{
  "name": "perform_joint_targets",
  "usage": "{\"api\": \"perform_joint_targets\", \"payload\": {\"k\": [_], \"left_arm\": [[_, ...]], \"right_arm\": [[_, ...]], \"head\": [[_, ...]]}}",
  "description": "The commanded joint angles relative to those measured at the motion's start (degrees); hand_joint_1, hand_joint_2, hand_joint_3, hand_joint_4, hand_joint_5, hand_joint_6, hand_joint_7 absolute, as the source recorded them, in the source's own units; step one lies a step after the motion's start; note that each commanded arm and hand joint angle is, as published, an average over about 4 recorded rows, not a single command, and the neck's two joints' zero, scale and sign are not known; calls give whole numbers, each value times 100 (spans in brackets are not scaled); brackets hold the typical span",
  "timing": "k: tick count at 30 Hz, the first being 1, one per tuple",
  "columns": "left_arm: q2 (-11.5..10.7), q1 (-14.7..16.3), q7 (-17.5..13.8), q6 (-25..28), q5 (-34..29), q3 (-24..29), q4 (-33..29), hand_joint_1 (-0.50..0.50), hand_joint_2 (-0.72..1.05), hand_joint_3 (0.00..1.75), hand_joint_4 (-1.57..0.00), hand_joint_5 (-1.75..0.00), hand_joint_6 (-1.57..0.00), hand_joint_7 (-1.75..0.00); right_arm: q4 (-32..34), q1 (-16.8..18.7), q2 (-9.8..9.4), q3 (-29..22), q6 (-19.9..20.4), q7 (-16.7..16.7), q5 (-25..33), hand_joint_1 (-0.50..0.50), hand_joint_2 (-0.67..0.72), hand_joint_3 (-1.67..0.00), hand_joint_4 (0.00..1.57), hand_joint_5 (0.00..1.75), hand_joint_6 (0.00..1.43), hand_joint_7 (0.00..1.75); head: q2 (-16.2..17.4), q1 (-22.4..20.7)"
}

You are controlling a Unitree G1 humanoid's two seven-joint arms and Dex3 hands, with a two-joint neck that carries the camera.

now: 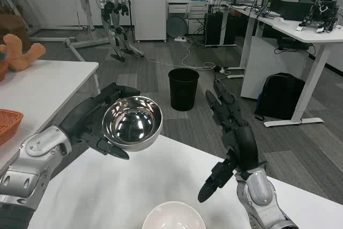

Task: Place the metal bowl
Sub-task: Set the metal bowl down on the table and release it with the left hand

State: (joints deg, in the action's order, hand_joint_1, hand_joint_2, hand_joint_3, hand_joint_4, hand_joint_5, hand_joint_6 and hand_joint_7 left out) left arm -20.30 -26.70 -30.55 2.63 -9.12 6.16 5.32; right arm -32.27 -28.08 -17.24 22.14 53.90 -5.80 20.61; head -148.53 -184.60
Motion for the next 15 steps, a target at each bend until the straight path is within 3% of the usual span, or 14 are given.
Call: {"api": "perform_joint_targets", "payload": {"k": [1, 8, 15], "left_arm": [[281, 569, -39, 144, 235, 78, -365, -32, 52, 17, -7, -151, -92, -175], [281, 567, -39, 157, 242, 85, -365, -32, 58, 15, -7, -151, -92, -171], [281, 569, -39, 159, 244, 78, -330, -32, 52, 15, -7, -151, -92, -171]], "right_arm": [[-227, -75, -51, 36, 95, -44, 145, -42, 66, 0, 0, 0, 0, 0], [-218, -75, -51, 38, 110, -44, 167, -42, 66, 0, 0, 0, 0, 0], [-218, -66, -51, 49, 121, -44, 176, -42, 66, 0, 0, 0, 0, 0]], "head": [[48, -167], [7, -82], [31, -108]]}}
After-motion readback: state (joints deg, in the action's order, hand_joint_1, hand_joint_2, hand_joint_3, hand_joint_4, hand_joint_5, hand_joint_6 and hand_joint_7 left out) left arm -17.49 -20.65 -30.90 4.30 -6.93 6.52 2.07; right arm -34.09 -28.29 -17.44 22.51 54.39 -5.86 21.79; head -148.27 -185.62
